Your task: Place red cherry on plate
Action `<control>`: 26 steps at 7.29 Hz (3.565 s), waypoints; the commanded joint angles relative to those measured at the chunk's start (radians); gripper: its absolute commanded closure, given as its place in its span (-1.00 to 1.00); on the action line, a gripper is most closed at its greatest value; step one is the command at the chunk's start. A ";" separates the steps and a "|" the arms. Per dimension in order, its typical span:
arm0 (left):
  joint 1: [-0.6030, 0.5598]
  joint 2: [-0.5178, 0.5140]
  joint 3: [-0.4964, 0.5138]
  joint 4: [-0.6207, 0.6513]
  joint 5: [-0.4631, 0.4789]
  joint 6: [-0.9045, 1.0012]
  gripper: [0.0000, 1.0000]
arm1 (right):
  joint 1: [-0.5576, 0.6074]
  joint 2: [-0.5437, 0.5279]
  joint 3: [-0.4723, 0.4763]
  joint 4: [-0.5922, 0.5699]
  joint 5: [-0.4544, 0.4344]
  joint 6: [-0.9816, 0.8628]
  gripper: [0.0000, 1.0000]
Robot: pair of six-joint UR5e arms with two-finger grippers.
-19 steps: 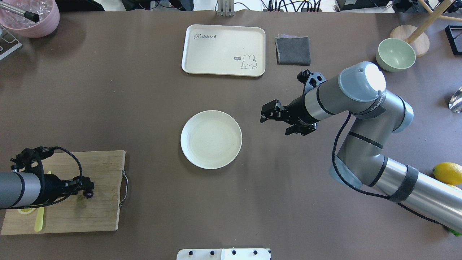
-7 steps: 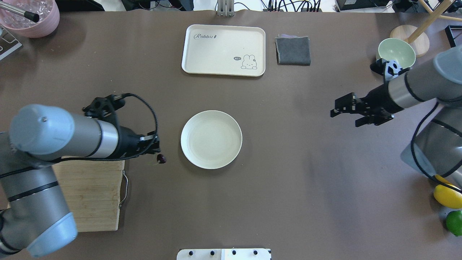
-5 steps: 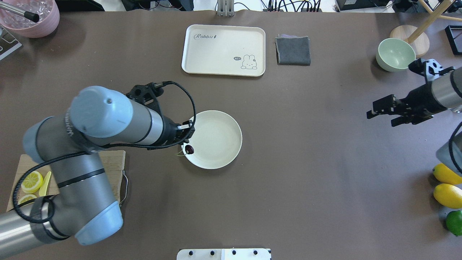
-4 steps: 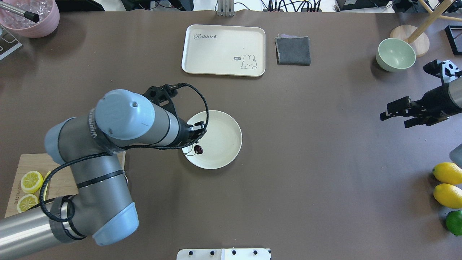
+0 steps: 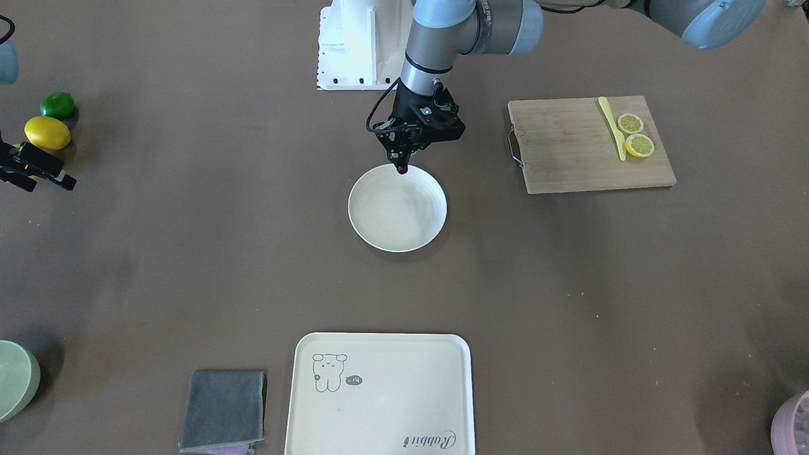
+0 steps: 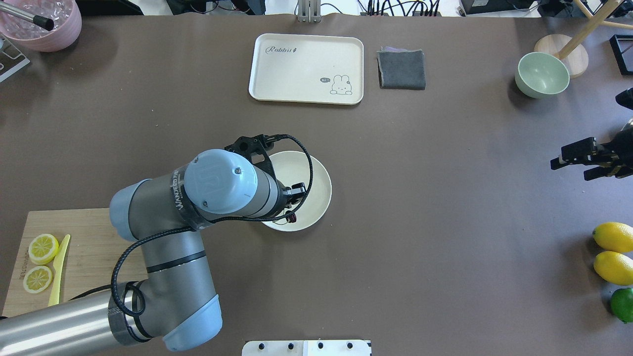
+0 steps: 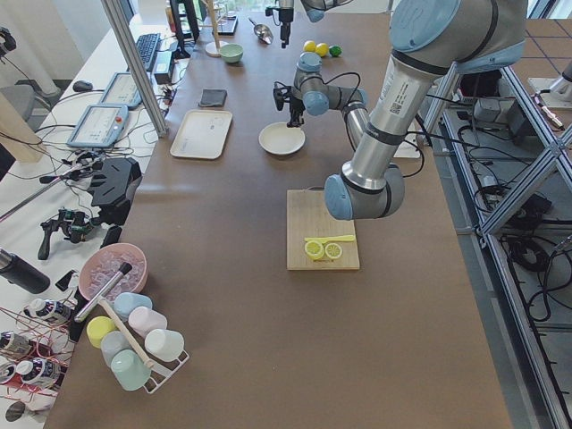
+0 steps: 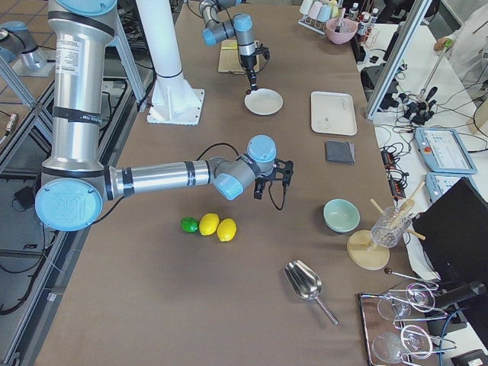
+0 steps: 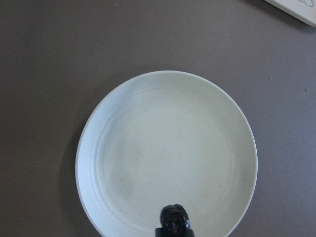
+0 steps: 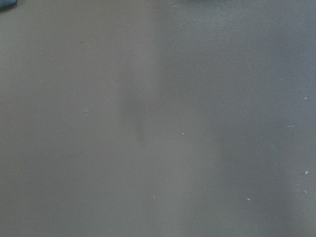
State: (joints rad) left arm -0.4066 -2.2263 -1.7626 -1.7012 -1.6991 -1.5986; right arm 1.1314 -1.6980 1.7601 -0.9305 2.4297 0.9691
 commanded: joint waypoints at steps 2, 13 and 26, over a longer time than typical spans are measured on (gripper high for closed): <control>0.011 -0.076 0.132 -0.003 0.019 0.053 1.00 | 0.089 -0.119 0.002 0.001 0.000 -0.188 -1.00; -0.485 0.219 -0.168 0.274 -0.324 0.910 -0.94 | 0.272 -0.128 -0.002 -0.135 0.019 -0.617 -1.00; -1.176 0.735 -0.012 0.169 -0.616 1.931 -0.95 | 0.438 0.078 0.140 -0.859 -0.088 -1.096 -1.00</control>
State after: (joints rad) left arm -1.5825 -1.4904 -1.7790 -1.5279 -2.3033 0.3330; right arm 1.5382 -1.6451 1.8444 -1.6468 2.3802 -0.0532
